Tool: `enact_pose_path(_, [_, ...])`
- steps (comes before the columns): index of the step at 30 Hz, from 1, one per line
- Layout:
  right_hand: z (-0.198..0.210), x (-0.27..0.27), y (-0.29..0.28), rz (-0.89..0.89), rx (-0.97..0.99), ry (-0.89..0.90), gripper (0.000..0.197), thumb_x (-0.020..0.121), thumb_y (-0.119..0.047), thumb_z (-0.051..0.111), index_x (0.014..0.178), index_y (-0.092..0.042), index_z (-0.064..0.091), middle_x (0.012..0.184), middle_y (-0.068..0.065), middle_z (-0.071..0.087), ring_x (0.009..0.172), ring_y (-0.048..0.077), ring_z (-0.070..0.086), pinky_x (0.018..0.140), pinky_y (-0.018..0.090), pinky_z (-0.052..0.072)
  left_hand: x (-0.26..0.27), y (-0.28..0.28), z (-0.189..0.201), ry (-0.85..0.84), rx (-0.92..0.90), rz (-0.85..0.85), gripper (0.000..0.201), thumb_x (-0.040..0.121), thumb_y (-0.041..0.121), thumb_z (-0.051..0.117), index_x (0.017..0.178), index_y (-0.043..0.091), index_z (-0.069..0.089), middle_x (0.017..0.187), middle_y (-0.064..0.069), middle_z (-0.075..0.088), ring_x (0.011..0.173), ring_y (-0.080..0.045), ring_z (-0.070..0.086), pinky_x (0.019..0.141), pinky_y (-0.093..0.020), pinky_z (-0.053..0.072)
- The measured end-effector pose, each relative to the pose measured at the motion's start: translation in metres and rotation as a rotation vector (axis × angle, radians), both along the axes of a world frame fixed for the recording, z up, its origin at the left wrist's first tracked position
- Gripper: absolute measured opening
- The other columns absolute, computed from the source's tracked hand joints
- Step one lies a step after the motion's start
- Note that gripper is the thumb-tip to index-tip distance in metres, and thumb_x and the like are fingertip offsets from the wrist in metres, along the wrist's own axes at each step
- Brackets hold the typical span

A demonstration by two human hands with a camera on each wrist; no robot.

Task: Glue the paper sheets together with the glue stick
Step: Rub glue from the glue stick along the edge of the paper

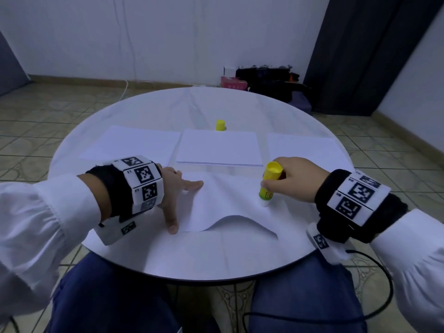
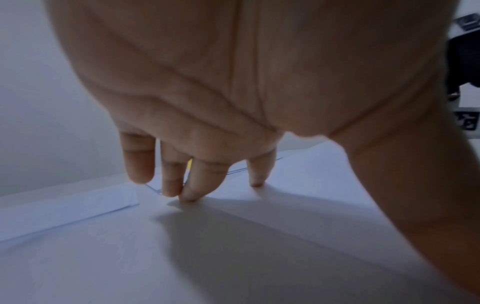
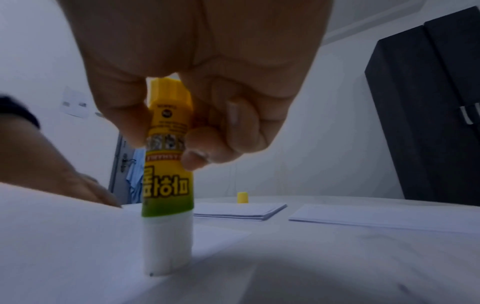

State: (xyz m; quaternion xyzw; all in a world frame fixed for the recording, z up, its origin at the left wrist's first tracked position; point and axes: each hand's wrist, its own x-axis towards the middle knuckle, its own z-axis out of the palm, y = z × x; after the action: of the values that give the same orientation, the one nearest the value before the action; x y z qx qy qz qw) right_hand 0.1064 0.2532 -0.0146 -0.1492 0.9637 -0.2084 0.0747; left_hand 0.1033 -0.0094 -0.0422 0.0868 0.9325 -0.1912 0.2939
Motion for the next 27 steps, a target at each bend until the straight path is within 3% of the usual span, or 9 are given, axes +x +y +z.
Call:
enact_pose_path(4, [0.001,0.014,-0.001,0.017,0.004,0.026,0.023,0.084,-0.034,0.062,0.089,-0.011,0.061,0.089,0.001,0.062,0.085,0.018,0.057,0.075,0.03,0.044,0.003,0.001,0.001,0.003,0.002,0.027,0.132,0.05,0.069,0.078,0.145,0.052,-0.011,0.16,-0.004,0.009,0.147,-0.02,0.005,0.117,-0.045,0.014])
enact_pose_path(8, [0.012,0.009,0.001,-0.102,-0.07,0.179,0.022,0.086,-0.032,0.06,0.084,-0.01,0.055,0.079,-0.001,0.056,0.073,0.016,0.051,0.061,0.026,0.037,0.007,0.005,0.005,0.018,-0.026,-0.017,0.129,0.053,0.068,0.078,0.147,0.048,-0.008,0.153,0.001,0.021,0.144,-0.02,0.014,0.115,-0.045,0.021])
enact_pose_path(10, [0.018,0.005,0.001,-0.137,-0.097,0.2,0.022,0.086,-0.032,0.059,0.081,-0.012,0.053,0.076,-0.003,0.053,0.068,0.01,0.047,0.058,0.021,0.035,0.01,0.008,0.008,0.025,-0.04,-0.057,0.126,0.057,0.065,0.078,0.149,0.045,-0.005,0.156,0.005,0.013,0.144,-0.022,0.012,0.115,-0.046,0.022])
enact_pose_path(13, [0.017,0.002,-0.004,-0.11,-0.059,0.138,0.021,0.088,-0.032,0.058,0.079,-0.014,0.05,0.075,-0.004,0.05,0.068,0.01,0.045,0.058,0.02,0.033,0.012,0.013,0.011,0.003,-0.049,-0.09,0.126,0.061,0.062,0.078,0.151,0.037,-0.006,0.16,0.011,-0.003,0.148,-0.02,0.0,0.117,-0.048,0.015])
enact_pose_path(18, [0.002,0.006,-0.006,-0.092,0.017,0.035,0.022,0.088,-0.032,0.057,0.08,-0.014,0.047,0.075,-0.003,0.047,0.076,0.017,0.046,0.058,0.021,0.032,0.011,0.016,0.013,-0.013,-0.048,-0.094,0.125,0.063,0.06,0.079,0.152,0.034,-0.006,0.16,0.013,-0.004,0.148,-0.016,-0.004,0.117,-0.048,0.011])
enact_pose_path(23, [0.002,0.016,0.004,-0.056,0.014,-0.013,0.022,0.085,-0.032,0.06,0.082,-0.012,0.052,0.08,-0.001,0.054,0.075,0.016,0.049,0.063,0.026,0.037,0.008,0.012,0.011,-0.017,-0.03,-0.08,0.129,0.06,0.062,0.079,0.151,0.035,-0.007,0.16,0.014,-0.006,0.148,-0.016,-0.003,0.118,-0.048,0.008])
enact_pose_path(27, [0.003,0.027,0.013,-0.003,0.01,-0.048,0.025,0.082,-0.032,0.063,0.093,-0.01,0.062,0.093,0.003,0.064,0.088,0.019,0.058,0.08,0.033,0.046,0.007,0.012,0.009,-0.01,-0.028,-0.083,0.128,0.06,0.062,0.079,0.151,0.036,-0.007,0.16,0.014,-0.005,0.148,-0.015,-0.002,0.118,-0.047,0.01])
